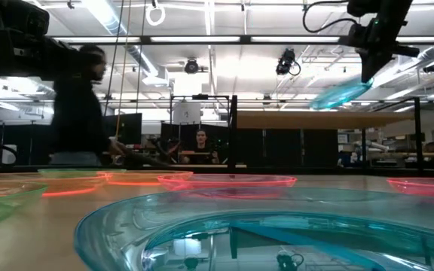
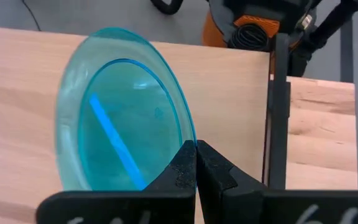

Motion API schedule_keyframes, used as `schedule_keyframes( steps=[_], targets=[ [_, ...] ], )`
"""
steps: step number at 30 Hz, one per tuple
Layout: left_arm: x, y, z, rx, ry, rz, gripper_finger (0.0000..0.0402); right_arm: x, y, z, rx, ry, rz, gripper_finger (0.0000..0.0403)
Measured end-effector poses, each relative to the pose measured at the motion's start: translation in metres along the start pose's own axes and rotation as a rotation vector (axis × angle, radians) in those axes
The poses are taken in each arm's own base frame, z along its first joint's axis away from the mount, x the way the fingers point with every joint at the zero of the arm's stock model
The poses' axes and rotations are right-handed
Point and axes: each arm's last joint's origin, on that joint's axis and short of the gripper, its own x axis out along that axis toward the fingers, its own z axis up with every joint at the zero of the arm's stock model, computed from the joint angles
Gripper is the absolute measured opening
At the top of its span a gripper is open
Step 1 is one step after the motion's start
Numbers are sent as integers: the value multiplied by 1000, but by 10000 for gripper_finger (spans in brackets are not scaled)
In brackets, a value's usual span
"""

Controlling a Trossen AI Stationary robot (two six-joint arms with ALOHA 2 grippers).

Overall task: Place and stack plates onto a shelf
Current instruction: Put the top blue plate on the shelf

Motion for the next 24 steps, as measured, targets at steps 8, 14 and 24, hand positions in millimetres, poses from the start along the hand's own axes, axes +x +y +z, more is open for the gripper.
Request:
schedule_keyframes(
  steps=[8, 14, 24],
  targets=[
    [0, 0, 0, 0, 0, 0, 25, 5, -3, 3, 53, 14, -25, 5],
    [0, 0, 0, 0, 0, 0, 25, 12, -3, 6, 102, 19, -83, 5],
    [0, 0, 0, 0, 0, 0, 25, 27, -3, 5, 145, 83, -166, 5]
  ],
)
